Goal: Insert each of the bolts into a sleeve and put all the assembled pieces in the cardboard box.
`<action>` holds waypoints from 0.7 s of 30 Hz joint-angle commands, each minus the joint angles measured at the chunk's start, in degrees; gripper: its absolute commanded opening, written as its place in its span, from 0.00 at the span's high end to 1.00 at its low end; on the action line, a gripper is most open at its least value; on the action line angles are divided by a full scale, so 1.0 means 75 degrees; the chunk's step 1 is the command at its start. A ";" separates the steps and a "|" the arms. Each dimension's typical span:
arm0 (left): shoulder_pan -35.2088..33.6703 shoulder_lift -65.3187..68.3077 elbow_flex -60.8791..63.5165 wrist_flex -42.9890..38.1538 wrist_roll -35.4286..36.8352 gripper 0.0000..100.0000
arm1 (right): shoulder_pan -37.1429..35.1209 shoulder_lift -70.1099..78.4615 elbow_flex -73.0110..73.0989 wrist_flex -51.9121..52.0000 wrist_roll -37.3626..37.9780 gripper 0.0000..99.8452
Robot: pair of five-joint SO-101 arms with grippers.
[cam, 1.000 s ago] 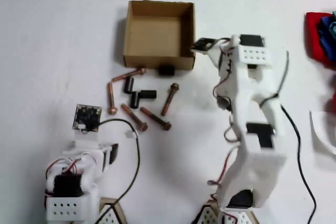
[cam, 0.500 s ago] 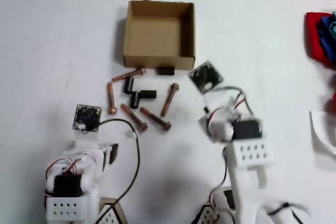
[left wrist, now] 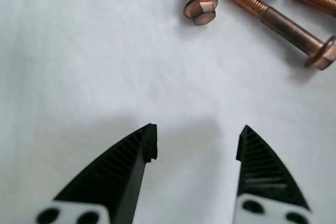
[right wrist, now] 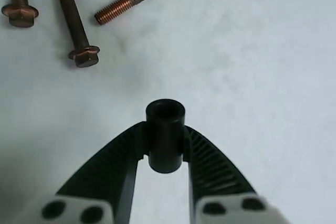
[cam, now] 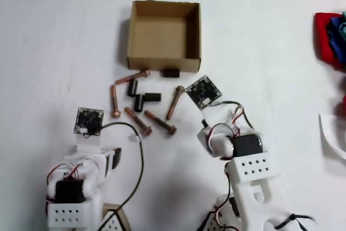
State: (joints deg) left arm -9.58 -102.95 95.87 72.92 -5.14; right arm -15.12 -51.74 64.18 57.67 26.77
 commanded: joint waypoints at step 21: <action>-0.1442 0.0246 -0.1190 -0.3118 -0.1207 0.74 | -0.0041 0.0076 0.0598 -0.1073 -0.0668 0.98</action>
State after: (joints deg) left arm -23.12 -102.95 90.42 50.86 -13.14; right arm -15.30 -51.21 68.13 52.04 24.40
